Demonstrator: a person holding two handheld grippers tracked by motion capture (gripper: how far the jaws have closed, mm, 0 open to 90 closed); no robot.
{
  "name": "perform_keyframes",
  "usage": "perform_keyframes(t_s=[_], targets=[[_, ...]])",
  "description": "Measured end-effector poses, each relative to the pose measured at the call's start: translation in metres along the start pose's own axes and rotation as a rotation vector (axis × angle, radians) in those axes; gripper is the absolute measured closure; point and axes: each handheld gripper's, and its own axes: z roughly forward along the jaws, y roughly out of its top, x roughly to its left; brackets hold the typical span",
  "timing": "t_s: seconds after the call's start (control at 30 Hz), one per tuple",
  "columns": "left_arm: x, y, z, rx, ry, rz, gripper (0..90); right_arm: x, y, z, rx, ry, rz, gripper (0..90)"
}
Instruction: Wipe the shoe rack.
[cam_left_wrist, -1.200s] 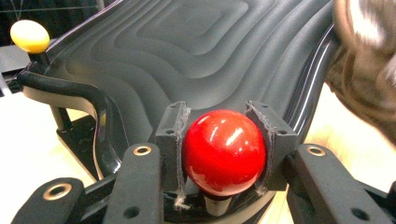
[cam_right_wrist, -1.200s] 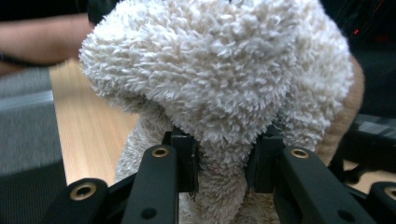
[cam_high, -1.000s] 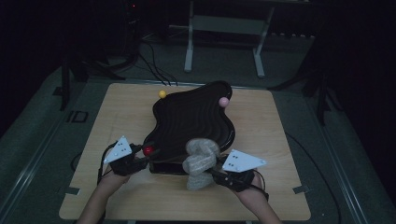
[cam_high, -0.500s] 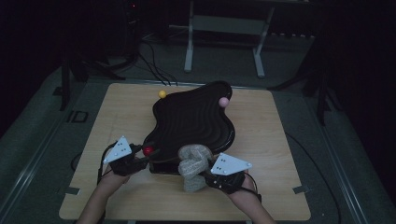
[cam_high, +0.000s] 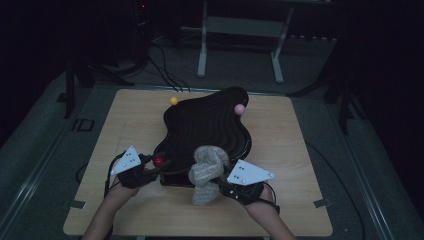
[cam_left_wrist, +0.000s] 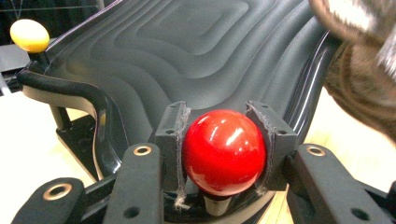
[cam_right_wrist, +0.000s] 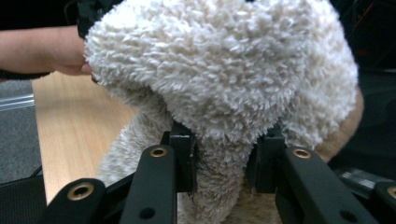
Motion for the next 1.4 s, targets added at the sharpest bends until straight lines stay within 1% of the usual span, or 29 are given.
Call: perform_keyframes(t_s=[0.13,0.17,0.33,0.4,0.43,0.47,0.5,0.57,0.63,0.67,0.73,0.83,0.93,1.07,1.13,1.17,1.3,1.37,1.4], targets=[[0.000,0.000,0.000,0.001,0.002,0.000,59.7,-0.002,0.003,0.002,-0.005,0.004,-0.001,68.0],[0.000,0.000,0.000,0.002,0.001,0.000,59.7,-0.002,0.005,0.002,-0.006,0.001,-0.010,67.9],[0.000,0.000,0.000,0.001,0.001,0.000,59.6,-0.005,0.017,-0.005,-0.058,-0.029,-0.016,67.9],[0.000,0.000,0.000,0.000,0.000,0.000,59.7,-0.004,0.019,-0.006,-0.068,-0.045,-0.023,68.0],[-0.001,0.000,0.000,0.001,0.001,0.000,59.7,-0.001,0.016,-0.002,-0.053,-0.045,-0.039,68.1],[-0.001,0.000,0.000,0.003,0.001,0.001,59.7,0.002,0.012,0.004,-0.027,-0.055,-0.070,68.1],[-0.001,0.000,0.000,0.003,0.001,0.002,59.7,0.005,0.008,0.008,-0.007,-0.056,-0.085,68.3],[0.000,0.000,0.000,0.002,0.000,0.002,59.7,0.009,-0.001,0.018,0.037,-0.022,-0.100,68.5],[0.000,0.000,0.000,0.002,-0.001,0.002,59.7,0.013,-0.004,0.021,0.058,-0.023,-0.117,68.4],[0.000,0.000,0.000,0.003,-0.001,0.002,59.7,0.013,-0.002,0.020,0.055,-0.026,-0.115,68.4],[0.000,0.000,0.000,0.002,-0.001,0.001,59.7,0.009,0.004,0.015,0.029,-0.033,-0.099,68.2],[0.000,0.000,0.000,0.000,-0.001,0.000,59.7,0.002,0.013,0.005,-0.017,-0.063,-0.077,68.2],[0.000,0.000,0.000,0.002,-0.002,0.003,59.8,0.003,0.010,0.008,-0.012,-0.075,-0.077,68.3],[0.000,0.000,0.000,0.003,-0.002,0.004,59.8,0.011,0.000,0.021,0.033,-0.049,-0.111,68.6],[0.000,0.000,0.000,0.001,-0.003,0.002,59.7,0.014,0.000,0.024,0.053,-0.048,-0.130,68.6],[0.000,0.000,0.000,0.001,-0.003,0.003,59.7,0.014,0.002,0.024,0.057,-0.046,-0.132,68.5],[0.000,0.000,0.000,0.000,-0.004,0.002,59.7,0.011,0.010,0.018,0.027,-0.056,-0.115,68.5],[0.000,0.000,0.000,0.002,-0.002,0.003,59.8,0.010,0.008,0.020,0.021,-0.060,-0.106,68.6],[0.000,0.000,0.000,0.003,-0.001,0.003,59.7,0.011,0.004,0.023,0.030,-0.053,-0.103,68.8]])
